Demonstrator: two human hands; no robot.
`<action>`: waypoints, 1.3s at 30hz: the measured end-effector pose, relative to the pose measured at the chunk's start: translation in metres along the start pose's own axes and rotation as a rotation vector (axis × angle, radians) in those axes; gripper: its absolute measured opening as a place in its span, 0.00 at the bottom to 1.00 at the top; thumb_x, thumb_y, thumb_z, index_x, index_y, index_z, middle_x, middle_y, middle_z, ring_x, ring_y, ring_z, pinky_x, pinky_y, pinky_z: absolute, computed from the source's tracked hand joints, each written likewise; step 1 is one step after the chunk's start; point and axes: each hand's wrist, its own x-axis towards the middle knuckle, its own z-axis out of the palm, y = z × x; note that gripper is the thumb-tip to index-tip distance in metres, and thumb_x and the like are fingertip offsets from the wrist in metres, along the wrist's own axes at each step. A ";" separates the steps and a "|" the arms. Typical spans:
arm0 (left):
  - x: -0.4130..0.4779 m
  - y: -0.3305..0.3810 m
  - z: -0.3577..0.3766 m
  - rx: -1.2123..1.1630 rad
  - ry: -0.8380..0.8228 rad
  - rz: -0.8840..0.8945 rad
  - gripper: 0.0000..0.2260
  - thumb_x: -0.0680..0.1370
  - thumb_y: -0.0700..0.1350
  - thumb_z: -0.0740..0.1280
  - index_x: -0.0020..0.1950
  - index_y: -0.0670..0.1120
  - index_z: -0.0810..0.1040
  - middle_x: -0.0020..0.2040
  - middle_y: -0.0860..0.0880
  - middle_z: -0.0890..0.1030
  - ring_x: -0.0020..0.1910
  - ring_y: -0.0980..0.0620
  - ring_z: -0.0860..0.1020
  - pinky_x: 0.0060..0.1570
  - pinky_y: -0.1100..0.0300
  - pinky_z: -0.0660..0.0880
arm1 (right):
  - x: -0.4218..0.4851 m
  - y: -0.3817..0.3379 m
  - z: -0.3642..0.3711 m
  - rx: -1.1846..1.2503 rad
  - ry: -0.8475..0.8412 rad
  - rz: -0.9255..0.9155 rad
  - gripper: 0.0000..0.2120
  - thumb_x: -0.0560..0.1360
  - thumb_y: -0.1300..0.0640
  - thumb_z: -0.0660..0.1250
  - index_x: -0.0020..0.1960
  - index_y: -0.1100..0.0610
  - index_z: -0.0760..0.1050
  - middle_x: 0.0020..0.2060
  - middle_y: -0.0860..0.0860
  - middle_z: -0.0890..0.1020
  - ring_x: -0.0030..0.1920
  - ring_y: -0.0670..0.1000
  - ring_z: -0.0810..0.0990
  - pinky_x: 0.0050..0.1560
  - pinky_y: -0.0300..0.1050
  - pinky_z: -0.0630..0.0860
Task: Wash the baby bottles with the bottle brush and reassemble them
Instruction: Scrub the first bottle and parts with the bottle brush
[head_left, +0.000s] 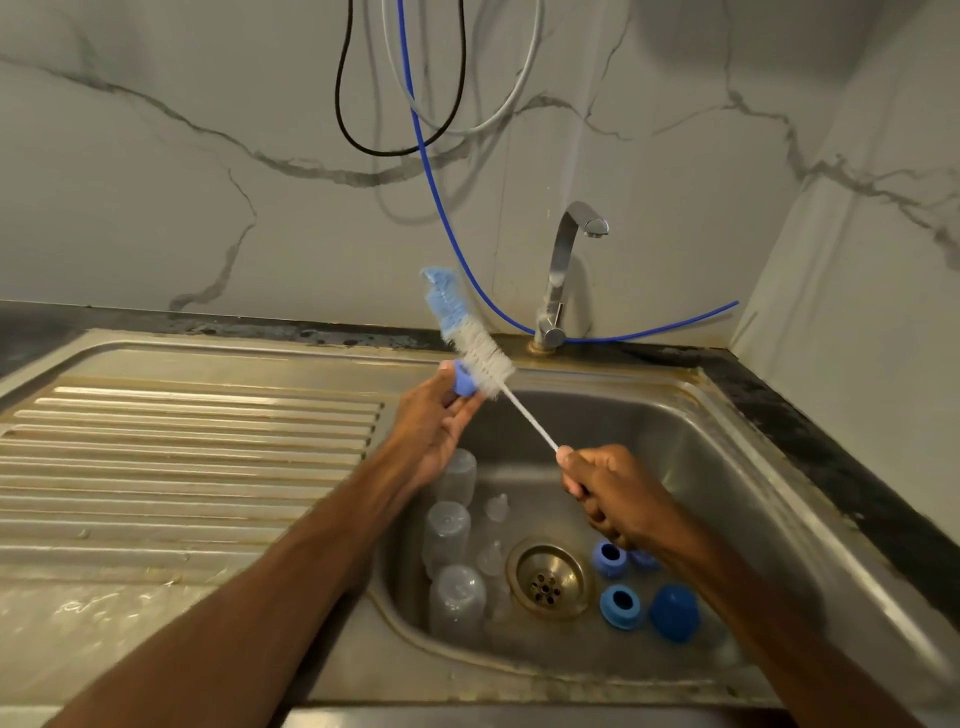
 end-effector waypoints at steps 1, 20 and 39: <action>0.003 0.004 -0.005 0.002 0.016 0.014 0.14 0.85 0.44 0.62 0.68 0.38 0.75 0.63 0.36 0.81 0.58 0.42 0.84 0.49 0.55 0.84 | -0.003 0.002 -0.001 -0.018 -0.029 0.008 0.22 0.85 0.48 0.57 0.34 0.55 0.70 0.22 0.49 0.64 0.21 0.45 0.58 0.21 0.37 0.56; -0.007 -0.018 0.012 0.284 -0.167 -0.078 0.18 0.86 0.48 0.60 0.69 0.38 0.74 0.61 0.37 0.83 0.54 0.44 0.85 0.50 0.55 0.84 | 0.007 -0.002 -0.006 -0.033 0.163 -0.061 0.23 0.85 0.50 0.57 0.34 0.57 0.72 0.20 0.48 0.66 0.19 0.43 0.62 0.21 0.35 0.59; 0.004 0.004 -0.007 0.272 -0.094 0.010 0.21 0.76 0.43 0.74 0.68 0.42 0.78 0.52 0.42 0.86 0.44 0.50 0.85 0.37 0.62 0.81 | -0.003 -0.003 -0.005 -0.068 0.116 -0.125 0.23 0.85 0.50 0.58 0.33 0.57 0.73 0.21 0.47 0.67 0.20 0.42 0.63 0.22 0.33 0.61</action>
